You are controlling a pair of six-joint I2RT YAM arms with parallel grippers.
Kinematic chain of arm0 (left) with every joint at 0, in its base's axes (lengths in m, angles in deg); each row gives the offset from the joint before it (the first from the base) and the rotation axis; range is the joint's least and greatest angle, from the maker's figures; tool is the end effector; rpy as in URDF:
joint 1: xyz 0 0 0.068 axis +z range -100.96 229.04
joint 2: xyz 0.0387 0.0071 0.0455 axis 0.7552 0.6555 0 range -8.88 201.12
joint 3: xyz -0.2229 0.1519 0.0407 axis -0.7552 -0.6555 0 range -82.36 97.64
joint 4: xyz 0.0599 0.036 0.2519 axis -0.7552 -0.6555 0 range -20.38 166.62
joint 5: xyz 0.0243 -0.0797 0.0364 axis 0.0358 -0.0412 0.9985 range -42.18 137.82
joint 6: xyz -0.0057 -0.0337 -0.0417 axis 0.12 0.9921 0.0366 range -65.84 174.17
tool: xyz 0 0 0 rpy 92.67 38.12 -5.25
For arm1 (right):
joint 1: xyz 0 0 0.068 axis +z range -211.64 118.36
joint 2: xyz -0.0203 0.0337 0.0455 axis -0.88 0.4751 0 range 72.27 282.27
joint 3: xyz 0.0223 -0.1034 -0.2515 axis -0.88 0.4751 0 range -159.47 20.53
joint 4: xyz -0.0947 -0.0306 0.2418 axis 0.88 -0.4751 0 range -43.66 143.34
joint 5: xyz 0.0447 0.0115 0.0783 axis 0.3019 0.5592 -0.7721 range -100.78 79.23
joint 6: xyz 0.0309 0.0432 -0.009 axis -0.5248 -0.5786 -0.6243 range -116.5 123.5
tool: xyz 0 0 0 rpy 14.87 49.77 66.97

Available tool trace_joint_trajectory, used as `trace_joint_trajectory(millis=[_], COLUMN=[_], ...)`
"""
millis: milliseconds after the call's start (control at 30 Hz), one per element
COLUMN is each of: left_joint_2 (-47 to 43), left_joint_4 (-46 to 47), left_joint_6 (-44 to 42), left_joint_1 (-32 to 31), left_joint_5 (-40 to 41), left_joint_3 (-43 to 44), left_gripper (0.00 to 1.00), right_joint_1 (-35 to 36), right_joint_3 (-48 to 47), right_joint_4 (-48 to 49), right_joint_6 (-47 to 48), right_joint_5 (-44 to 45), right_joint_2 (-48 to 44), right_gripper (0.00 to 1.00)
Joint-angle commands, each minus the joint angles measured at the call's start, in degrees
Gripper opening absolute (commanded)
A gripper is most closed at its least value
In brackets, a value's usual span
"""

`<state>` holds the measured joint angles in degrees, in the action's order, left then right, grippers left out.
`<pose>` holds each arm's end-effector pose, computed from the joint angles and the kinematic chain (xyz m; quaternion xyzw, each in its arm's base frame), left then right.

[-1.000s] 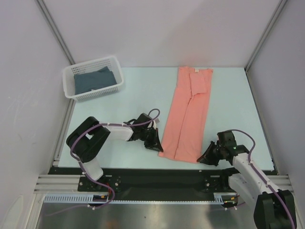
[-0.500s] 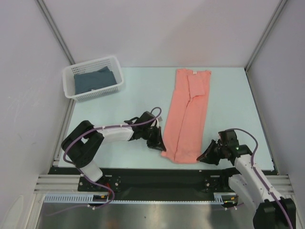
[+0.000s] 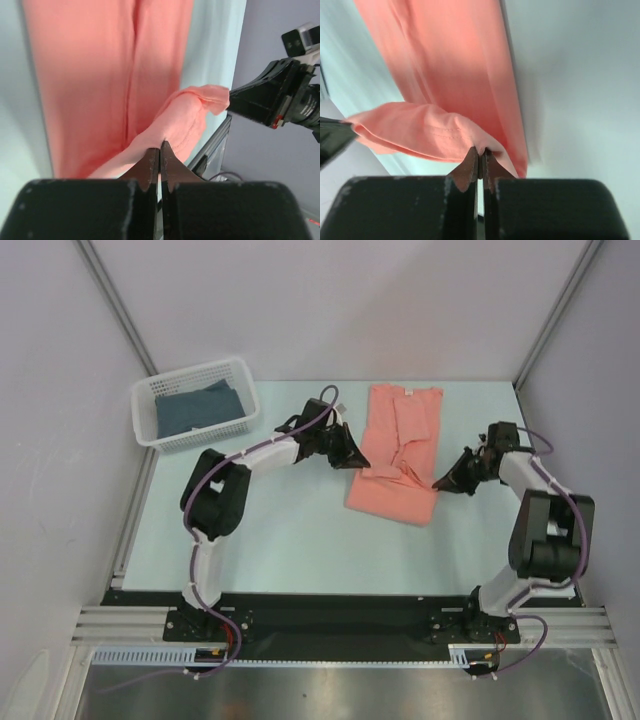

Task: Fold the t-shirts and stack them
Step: Fold the tshirt

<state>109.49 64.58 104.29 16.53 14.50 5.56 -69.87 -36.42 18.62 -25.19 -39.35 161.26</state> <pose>0.3804 -0.2656 0.2034 -0.0201 0.8842 -0.4519 0.1167 0.2959 -0.0256 0.2017 0.2535 0.9161 0.2726 0.1491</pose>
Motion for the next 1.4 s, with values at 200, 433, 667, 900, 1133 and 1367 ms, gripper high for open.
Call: trace_joint_trajectory(millis=[200,433,667,900,1133,1367], left_joint_2=[10.74,15.75,20.06,22.87,27.89,10.32], left_joint_4=[9.75,10.45,9.22,7.03,-27.21,-25.42], left_joint_6=[9.02,11.3,12.1,11.75,-10.56,-22.7], left_joint_1=[5.0,5.88,7.02,7.2,8.16,10.63], left_joint_5=[-6.4,-7.9,-9.65,-10.01,6.5,13.37], left_joint_3=[9.36,15.17,20.62,24.13,50.23,32.36], left_gripper=[0.0,0.0,0.0,0.12,0.54,0.68], right_joint_1=[-0.47,-0.47,-1.17,-1.26,-3.72,-0.92], right_joint_3=[-21.61,-31.46,-37.09,-39.46,-54.88,-60.49], right_joint_4=[-0.7,-3.07,-5.26,-4.57,-15.33,-22.06], right_joint_6=[5.13,4.95,6.19,5.57,9.6,14.45], right_joint_5=[-6.58,-6.14,-7.37,-8.78,-1.15,10.91], right_joint_2=[21.2,28.07,32.81,35.02,41.43,35.74], right_gripper=[0.0,0.0,0.0,0.01,0.36,0.54])
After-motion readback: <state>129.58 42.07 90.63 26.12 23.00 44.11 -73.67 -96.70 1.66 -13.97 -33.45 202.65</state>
